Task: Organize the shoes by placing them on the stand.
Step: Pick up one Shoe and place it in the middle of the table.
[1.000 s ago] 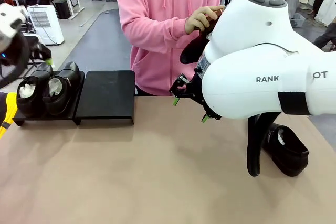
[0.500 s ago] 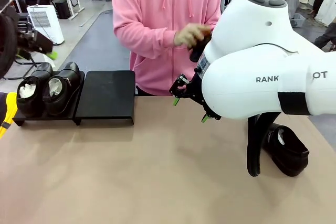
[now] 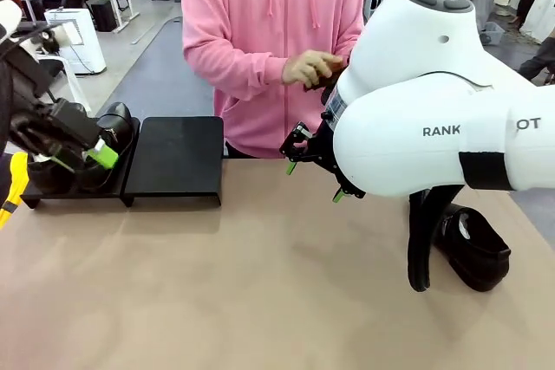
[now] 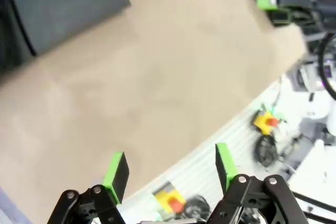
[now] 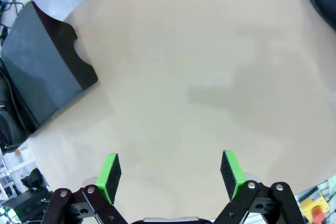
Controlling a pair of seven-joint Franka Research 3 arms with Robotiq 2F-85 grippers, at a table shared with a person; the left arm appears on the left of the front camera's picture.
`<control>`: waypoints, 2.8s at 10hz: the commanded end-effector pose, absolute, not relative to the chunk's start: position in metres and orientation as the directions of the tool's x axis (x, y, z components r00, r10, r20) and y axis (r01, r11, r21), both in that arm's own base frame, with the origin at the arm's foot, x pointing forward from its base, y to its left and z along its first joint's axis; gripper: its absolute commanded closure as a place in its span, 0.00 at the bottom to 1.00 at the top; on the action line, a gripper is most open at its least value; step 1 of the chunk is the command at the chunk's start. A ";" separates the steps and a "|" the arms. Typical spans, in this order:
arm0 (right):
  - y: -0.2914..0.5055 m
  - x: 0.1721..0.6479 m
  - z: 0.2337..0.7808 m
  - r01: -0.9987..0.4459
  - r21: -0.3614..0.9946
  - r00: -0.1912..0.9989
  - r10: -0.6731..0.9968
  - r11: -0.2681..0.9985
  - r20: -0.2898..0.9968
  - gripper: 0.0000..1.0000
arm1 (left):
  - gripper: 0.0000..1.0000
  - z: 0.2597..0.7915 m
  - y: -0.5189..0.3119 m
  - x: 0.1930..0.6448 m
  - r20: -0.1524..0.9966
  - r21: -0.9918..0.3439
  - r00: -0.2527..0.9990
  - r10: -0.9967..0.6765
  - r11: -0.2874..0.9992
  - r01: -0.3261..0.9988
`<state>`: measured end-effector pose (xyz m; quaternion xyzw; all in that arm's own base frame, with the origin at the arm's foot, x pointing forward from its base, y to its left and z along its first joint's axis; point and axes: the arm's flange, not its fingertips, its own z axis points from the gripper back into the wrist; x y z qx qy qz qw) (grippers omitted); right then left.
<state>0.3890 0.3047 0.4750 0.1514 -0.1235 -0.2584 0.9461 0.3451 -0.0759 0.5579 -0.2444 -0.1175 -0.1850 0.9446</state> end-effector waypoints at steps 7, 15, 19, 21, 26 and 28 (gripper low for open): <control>0.163 0.410 0.480 0.313 0.267 0.931 -0.349 0.912 0.102 0.00 | 0.15 0.546 -0.079 0.350 0.215 -0.471 0.929 -0.300 0.802 0.368; 0.050 0.415 0.444 0.218 0.066 0.975 -0.219 0.974 0.019 0.00 | 0.15 0.546 -0.079 0.350 0.215 -0.471 0.929 -0.300 0.802 0.368; 0.027 0.412 0.432 -0.128 -0.212 0.987 0.147 0.969 0.072 0.00 | 0.15 0.546 -0.079 0.350 0.215 -0.471 0.929 -0.300 0.802 0.368; -0.001 0.412 0.426 -0.276 -0.266 0.939 0.318 0.924 0.132 0.00 | 0.15 0.546 -0.079 0.350 0.215 -0.471 0.929 -0.300 0.802 0.368; -0.033 0.426 0.372 -0.460 -0.172 0.870 0.481 0.871 0.105 0.00 | 0.15 0.546 -0.079 0.350 0.215 -0.471 0.929 -0.300 0.802 0.368; -0.042 0.429 0.356 -0.447 -0.114 0.883 0.458 0.887 0.104 0.00 | 0.15 0.546 -0.079 0.350 0.215 -0.471 0.929 -0.300 0.802 0.368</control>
